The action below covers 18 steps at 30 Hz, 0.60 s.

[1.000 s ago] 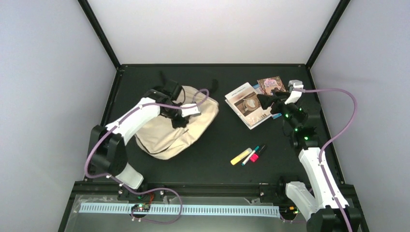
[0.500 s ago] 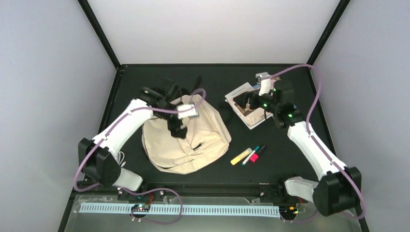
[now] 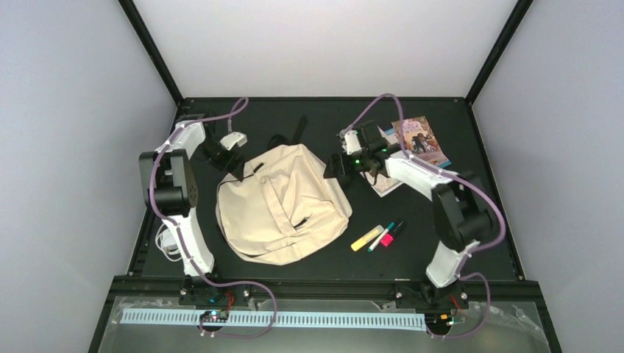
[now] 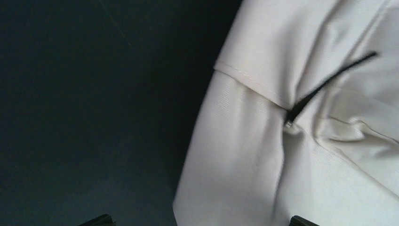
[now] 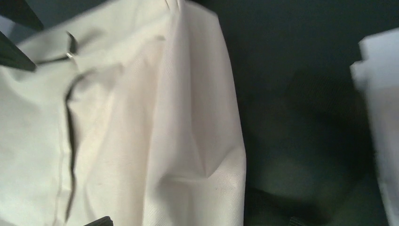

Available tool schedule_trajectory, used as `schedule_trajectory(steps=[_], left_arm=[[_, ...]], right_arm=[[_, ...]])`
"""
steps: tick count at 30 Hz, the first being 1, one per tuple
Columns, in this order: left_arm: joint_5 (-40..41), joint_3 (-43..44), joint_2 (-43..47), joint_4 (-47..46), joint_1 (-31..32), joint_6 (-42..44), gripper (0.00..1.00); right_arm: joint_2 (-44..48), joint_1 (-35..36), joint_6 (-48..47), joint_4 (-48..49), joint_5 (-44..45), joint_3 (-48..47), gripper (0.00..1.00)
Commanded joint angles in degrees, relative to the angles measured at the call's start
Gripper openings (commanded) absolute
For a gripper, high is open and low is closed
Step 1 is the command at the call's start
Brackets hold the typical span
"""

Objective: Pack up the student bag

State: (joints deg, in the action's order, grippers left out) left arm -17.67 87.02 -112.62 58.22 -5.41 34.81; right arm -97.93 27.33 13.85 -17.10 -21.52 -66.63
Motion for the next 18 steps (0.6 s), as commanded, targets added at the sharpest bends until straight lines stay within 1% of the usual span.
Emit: schedule_trajectory(steps=[1,3,6,7,8,9,10,13,14,15,16,18], left_arm=[[-5.06,5.06,-4.17,0.74,-0.48,-1.21,0.99],[-5.55,6.03,-6.65,0.7,-0.48,-0.95,0.99],[-5.97,8.5,-10.5,1.43,-0.66,-0.56,0.99],[-7.16,9.32,-11.56,1.95,-0.73,-0.35,0.98],[-8.72,9.92,-12.21,2.44,-0.86,-0.07,0.95],[-10.7,10.25,-12.53,3.15,-0.85,0.58,0.9],[-12.92,10.22,-12.55,3.85,-0.88,1.25,0.8],[-19.45,9.89,-11.73,7.33,-0.85,4.74,0.42],[-21.52,9.71,-11.12,8.74,-0.9,6.39,0.29],[-23.37,9.37,-10.49,10.0,-0.88,8.35,0.13],[-24.82,8.94,-9.48,10.91,-0.84,9.29,0.03],[-27.34,7.98,-6.96,12.3,-0.83,10.74,0.02]], right_arm=[[-7.92,2.73,0.08,-6.24,-0.14,-4.17,1.0],[-10.64,3.86,-0.09,-6.04,-0.85,-4.8,0.99],[-13.62,5.38,-0.6,-5.82,-1.9,-5.78,0.93],[-14.33,5.51,-0.73,-5.77,-2.33,-6.06,0.89],[-14.91,5.54,-0.83,-5.67,-2.77,-6.2,0.83],[-15.27,5.54,-1.0,-5.71,-2.93,-6.37,0.75],[-15.49,5.54,-1.24,-5.85,-2.85,-6.54,0.64],[-14.45,5.54,-2.52,-6.64,-1.76,-6.82,0.28],[-13.64,5.54,-3.04,-6.85,-1.24,-6.92,0.17],[-12.58,5.54,-3.44,-7.01,-0.64,-7.05,0.06],[-11.34,5.53,-3.95,-7.06,0.02,-7.25,0.02],[-8.42,5.54,-5.14,-7.19,1.57,-7.72,0.01]])
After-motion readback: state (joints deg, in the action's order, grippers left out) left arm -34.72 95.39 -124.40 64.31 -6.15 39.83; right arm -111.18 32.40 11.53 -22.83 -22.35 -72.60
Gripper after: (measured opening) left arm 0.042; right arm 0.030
